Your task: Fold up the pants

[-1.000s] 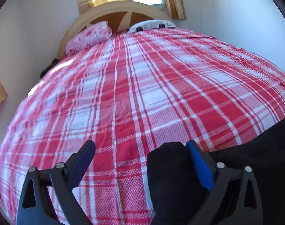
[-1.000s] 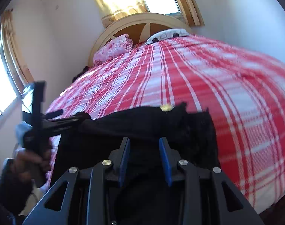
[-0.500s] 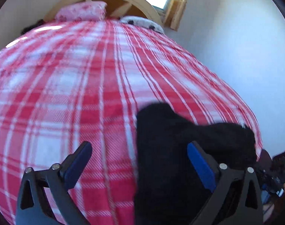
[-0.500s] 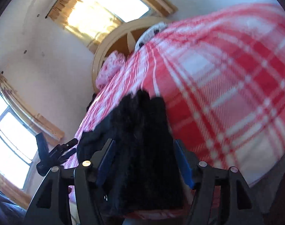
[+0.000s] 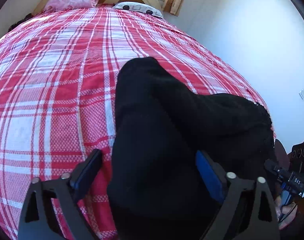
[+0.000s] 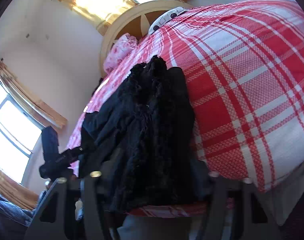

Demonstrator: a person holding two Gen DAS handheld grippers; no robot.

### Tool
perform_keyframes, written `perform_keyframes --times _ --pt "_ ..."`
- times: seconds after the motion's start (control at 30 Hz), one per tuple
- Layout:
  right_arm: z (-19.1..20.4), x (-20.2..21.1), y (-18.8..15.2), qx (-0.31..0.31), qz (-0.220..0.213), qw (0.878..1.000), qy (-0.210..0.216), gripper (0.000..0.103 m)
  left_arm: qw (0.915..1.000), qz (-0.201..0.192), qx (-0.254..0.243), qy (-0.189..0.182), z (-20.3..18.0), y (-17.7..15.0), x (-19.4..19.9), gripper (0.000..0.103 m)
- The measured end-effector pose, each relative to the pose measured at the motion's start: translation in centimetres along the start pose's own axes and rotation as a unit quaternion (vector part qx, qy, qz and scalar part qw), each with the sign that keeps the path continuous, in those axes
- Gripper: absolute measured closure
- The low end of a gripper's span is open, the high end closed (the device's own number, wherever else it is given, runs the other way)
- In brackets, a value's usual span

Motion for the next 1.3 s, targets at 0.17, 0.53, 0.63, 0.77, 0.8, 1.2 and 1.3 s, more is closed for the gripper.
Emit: perform_keyframes --times 0.17,0.53,0.63,0.77,0.8,1.2,1.3 --pt "1.7 0.6 -0.1 -0.006 0.007 1.000 0.002 0.069 0.9981 -0.018 0.026 -0.053 -0.9 1.7 2.3 0.084" --pt "6.5 1.6 2.6 -0.010 -0.009 1.000 0.025 0.072 0.9989 0.006 0.041 -0.022 0.6 0.8 1.8 0.045" --pt "4.9 1.5 2.0 -0.025 -0.008 1.000 0.002 0.072 0.9976 0.017 0.051 -0.043 0.3 0.4 1.6 0.023" --pt "3.2 1.2 0.9 -0.025 -0.006 0.999 -0.023 0.067 0.9998 0.004 -0.005 -0.020 -0.9 0.0 1.4 0.037" --pt "2.8 1.1 0.8 -0.031 -0.006 0.999 -0.022 0.063 0.9992 0.004 -0.014 -0.038 -1.7 -0.2 1.4 0.054" --pt "6.0 1.1 2.3 -0.014 -0.005 1.000 -0.002 0.073 0.9923 -0.035 0.056 -0.105 -1.0 4.5 4.4 0.091" --pt "10.4 0.4 4.1 0.003 -0.004 0.999 0.043 0.073 0.9913 -0.081 0.063 -0.083 1.5 8.2 6.5 0.091"
Point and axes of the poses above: each gripper's, at about its wrist camera, not at the fingertips, and x roughly against the way its jaws point, z to its left, y to its top, the point moved 8 cm from there along -x, roughly the way its jaws point, and after that the axes turned 14 degrees about -z, right-handed, at the moved point
